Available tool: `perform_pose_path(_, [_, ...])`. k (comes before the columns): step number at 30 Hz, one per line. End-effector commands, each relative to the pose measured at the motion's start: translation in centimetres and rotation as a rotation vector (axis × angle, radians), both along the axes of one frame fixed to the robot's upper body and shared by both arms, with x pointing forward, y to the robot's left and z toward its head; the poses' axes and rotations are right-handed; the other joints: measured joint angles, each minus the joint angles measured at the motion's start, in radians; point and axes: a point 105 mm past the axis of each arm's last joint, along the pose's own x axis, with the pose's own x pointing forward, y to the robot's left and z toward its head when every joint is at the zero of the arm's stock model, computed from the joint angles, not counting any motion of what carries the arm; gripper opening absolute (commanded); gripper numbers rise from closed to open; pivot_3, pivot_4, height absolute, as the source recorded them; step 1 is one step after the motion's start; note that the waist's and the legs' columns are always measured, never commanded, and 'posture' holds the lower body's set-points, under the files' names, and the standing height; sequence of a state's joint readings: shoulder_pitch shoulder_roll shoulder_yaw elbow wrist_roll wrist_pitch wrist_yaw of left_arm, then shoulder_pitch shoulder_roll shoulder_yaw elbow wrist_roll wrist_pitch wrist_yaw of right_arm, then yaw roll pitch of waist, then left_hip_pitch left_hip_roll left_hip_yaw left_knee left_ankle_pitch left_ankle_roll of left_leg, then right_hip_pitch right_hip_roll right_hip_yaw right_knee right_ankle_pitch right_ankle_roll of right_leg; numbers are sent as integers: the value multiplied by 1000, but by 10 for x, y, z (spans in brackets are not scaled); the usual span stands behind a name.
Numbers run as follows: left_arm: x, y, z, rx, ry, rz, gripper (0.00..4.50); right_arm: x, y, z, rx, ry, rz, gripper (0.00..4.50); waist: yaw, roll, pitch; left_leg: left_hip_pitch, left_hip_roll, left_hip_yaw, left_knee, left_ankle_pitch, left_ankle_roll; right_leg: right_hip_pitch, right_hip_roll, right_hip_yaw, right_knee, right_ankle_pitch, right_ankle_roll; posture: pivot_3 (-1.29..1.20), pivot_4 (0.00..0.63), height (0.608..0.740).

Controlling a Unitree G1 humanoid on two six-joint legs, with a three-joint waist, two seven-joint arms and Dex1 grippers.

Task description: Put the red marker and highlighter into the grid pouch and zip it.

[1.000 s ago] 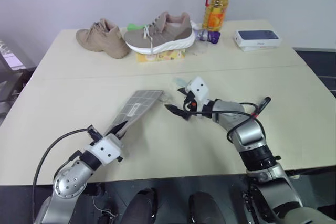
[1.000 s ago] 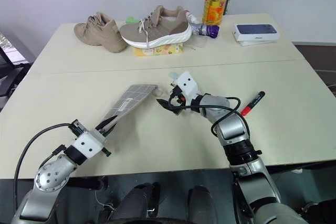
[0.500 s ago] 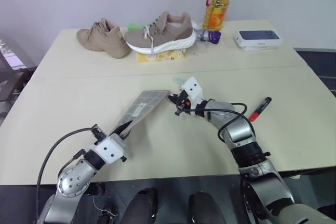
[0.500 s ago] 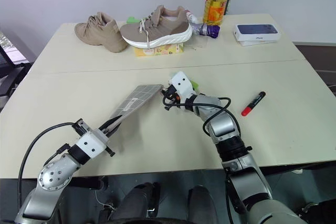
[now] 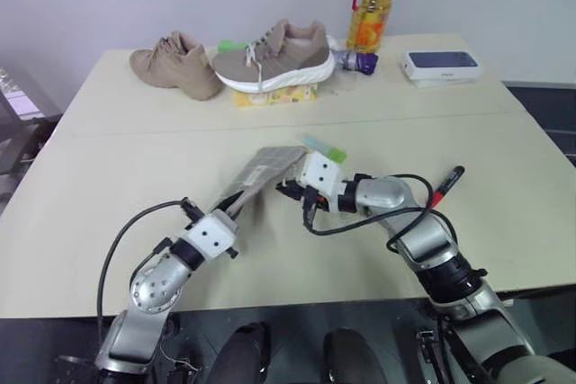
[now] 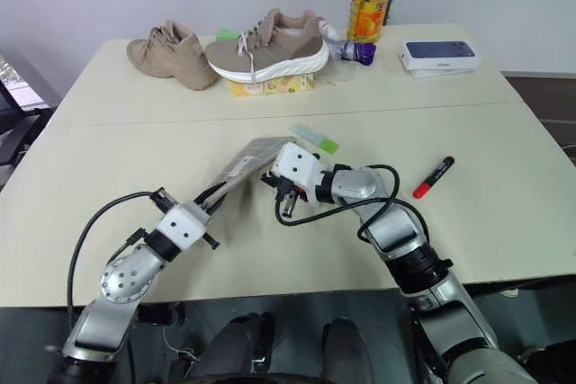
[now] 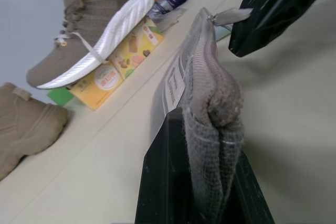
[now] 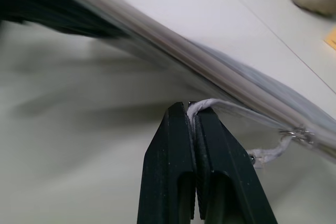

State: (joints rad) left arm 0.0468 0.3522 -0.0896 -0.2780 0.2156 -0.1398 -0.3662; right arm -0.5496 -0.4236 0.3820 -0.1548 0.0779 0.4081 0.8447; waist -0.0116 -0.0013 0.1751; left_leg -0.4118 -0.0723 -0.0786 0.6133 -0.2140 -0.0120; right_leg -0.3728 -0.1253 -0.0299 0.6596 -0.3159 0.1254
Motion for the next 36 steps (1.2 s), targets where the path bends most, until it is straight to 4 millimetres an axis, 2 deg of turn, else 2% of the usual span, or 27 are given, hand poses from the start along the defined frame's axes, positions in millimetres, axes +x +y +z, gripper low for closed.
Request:
perform_pose_path(1, [9, -11, 3, -11, -21, 6, 0, -26, 22, 17, 13, -69, 139, 34, 0, -1, 0, 0, 0, 0, 0, 0, 0, 0, 0, 0, 0, 0, 0, 0, 150, 739])
perform_pose_path(5, [17, -20, 1, -20, -24, 11, 0, -36, 33, 23, 18, -87, 187, 34, 2, -1, 1, 0, 0, 0, 0, 0, 0, 0, 0, 0, 0, 0, 0, 0, 150, 739])
perform_pose_path(11, [33, -19, 0, -24, -43, 79, 0, -46, 37, 31, 20, -96, 253, 34, 4, -2, 1, 0, 0, 0, 1, 0, 0, 0, 0, 0, 0, 0, 0, 0, 150, 739])
perform_pose_path(17, [41, -15, 3, -42, -63, 125, 0, -42, 33, 31, 16, -75, 239, 34, 2, -2, 1, 0, 0, -1, 0, 0, 0, 0, 0, 0, 0, 0, 0, 0, 150, 739])
perform_pose_path(20, [39, -10, 3, -50, -66, 145, 0, -36, 22, 33, 31, -29, 209, 904, 1, -2, 1, 0, 0, -1, 0, 0, 0, 0, 0, 0, 0, 0, 0, 0, 150, 739])
perform_pose_path(21, [38, -7, 3, -52, -66, 156, 0, -33, 16, 34, 35, -15, 196, 1337, 2, -2, 1, 0, 0, -1, 0, 0, 0, 0, 0, 0, 0, 0, 0, 0, 150, 739])
perform_pose_path(26, [31, 3, 4, -42, -76, 161, 0, 7, -26, 39, 30, -22, -12, 3950, 3, -2, 1, 0, 0, -1, 1, 0, 0, 0, 0, 0, 0, 0, 0, 0, 150, 739])
perform_pose_path(29, [22, 7, 3, -50, -60, 125, 0, 41, -59, 33, 26, 5, -200, 3950, 1, -3, 1, 0, 0, 0, 0, 0, 0, 0, 0, 0, 0, 0, 0, 0, 150, 739])
perform_pose_path(33, [10, 12, 3, -84, -29, 64, 0, 88, -92, 27, 88, 40, -484, 3950, -4, -2, 2, 0, 0, 0, 0, 0, 0, 0, 0, 0, 0, 0, 0, 0, 150, 739])
perform_pose_path(36, [5, 16, 2, -84, -12, 44, 0, 110, -105, 18, 110, 70, -617, 3950, -2, -2, 2, 0, 0, 0, 0, 0, -1, 0, 0, 1, 0, 0, 0, 0, 150, 739])
